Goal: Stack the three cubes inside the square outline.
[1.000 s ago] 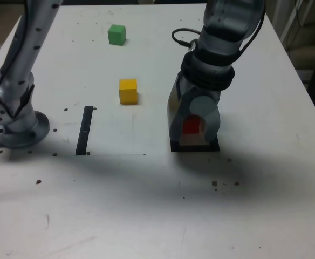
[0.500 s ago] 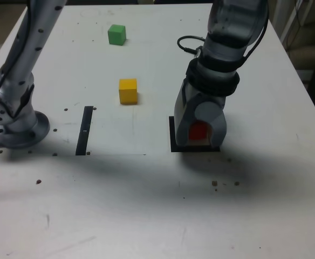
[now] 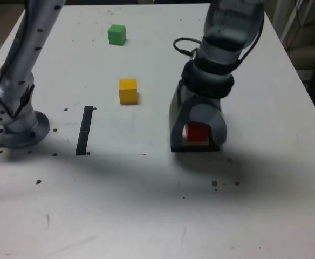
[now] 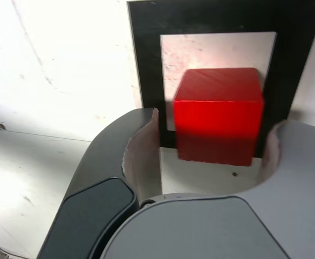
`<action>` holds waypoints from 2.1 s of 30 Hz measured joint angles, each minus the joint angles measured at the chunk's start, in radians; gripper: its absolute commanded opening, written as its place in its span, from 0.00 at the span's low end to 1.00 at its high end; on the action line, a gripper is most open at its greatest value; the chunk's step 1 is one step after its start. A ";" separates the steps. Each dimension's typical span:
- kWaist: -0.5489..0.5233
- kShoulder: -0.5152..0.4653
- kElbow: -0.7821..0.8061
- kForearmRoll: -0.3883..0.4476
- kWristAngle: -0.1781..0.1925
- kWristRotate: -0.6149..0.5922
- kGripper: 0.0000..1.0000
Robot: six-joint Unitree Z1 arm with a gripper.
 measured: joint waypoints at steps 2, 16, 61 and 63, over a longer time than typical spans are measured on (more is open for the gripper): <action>0.000 -0.036 0.015 0.009 0.019 -0.015 0.99; 0.070 -0.222 0.167 -0.004 0.058 -0.024 0.99; 0.482 -0.259 0.497 -0.132 0.197 0.379 0.77; 0.482 -0.245 0.494 -0.135 0.197 0.380 0.73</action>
